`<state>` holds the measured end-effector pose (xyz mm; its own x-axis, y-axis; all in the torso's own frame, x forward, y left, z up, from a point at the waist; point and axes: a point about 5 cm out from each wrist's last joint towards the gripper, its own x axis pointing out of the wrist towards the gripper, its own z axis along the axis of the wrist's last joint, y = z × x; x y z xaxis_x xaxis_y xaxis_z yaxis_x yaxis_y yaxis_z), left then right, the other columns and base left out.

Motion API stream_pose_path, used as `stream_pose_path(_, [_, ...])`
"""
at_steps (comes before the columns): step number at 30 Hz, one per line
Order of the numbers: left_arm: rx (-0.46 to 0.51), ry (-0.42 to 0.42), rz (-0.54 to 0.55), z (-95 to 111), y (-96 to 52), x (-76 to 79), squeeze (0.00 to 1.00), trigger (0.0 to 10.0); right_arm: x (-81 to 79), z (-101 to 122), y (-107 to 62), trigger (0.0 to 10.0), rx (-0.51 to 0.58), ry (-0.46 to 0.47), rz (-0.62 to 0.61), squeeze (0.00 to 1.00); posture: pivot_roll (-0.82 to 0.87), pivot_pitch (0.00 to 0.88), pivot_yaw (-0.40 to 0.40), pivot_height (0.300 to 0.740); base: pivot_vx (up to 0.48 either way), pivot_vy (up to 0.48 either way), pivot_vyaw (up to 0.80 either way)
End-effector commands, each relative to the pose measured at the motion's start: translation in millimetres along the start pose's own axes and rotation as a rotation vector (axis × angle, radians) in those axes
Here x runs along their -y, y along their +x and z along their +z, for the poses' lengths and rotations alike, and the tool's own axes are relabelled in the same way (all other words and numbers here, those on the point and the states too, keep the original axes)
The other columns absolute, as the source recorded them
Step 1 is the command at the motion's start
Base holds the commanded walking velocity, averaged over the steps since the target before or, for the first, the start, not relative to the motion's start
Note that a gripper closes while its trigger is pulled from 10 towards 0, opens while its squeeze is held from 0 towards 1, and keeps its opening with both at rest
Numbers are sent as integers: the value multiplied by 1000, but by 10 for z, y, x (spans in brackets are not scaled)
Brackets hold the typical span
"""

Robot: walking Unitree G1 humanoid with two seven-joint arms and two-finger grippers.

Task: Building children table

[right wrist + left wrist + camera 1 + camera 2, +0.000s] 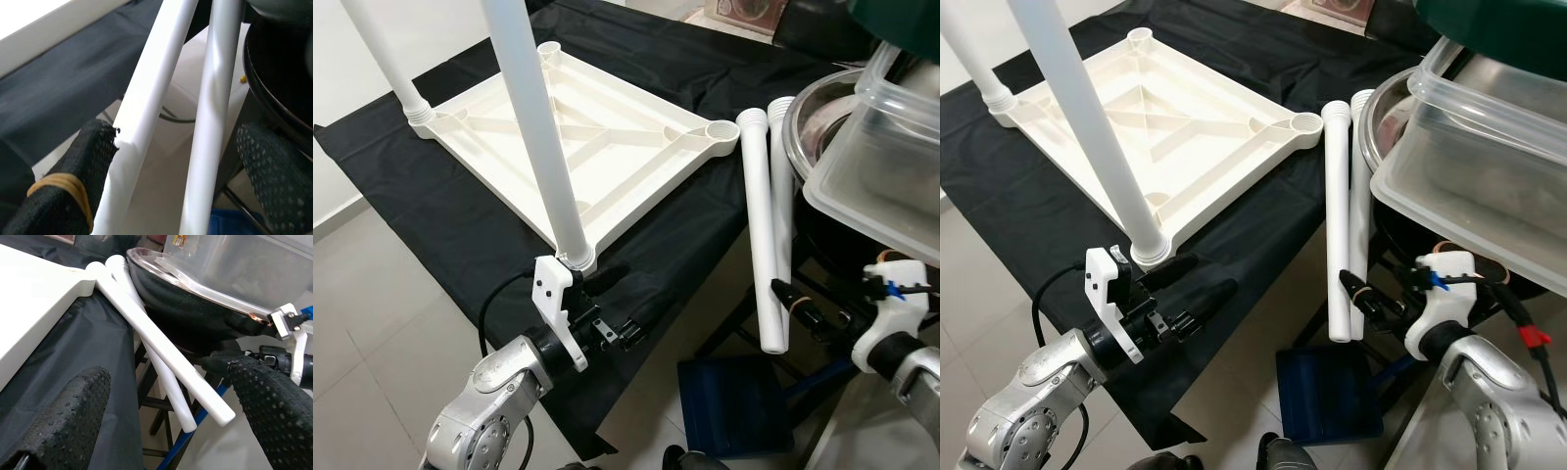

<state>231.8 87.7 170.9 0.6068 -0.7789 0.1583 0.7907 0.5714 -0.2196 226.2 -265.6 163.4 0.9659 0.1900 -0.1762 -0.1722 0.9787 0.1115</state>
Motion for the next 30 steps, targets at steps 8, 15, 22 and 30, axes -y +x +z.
stream_pose_path(8, [-17,10,11,-11,-30,-37,0,10000,-136,-41,-126,10000,45,80,135,0,-134,202,38,740,0,0,0])
stream_pose_path(15, [-17,16,12,-11,-18,-38,0,10000,-319,33,-234,10000,122,146,281,0,-138,201,44,740,0,0,0])
stream_pose_path(22, [-13,16,40,-8,5,-62,0,10000,-485,31,-286,10000,114,184,410,0,-138,196,44,740,0,0,0])
stream_pose_path(30, [-10,9,89,3,27,-96,0,10000,-535,26,-225,10000,88,148,424,0,-134,193,42,740,0,0,0])
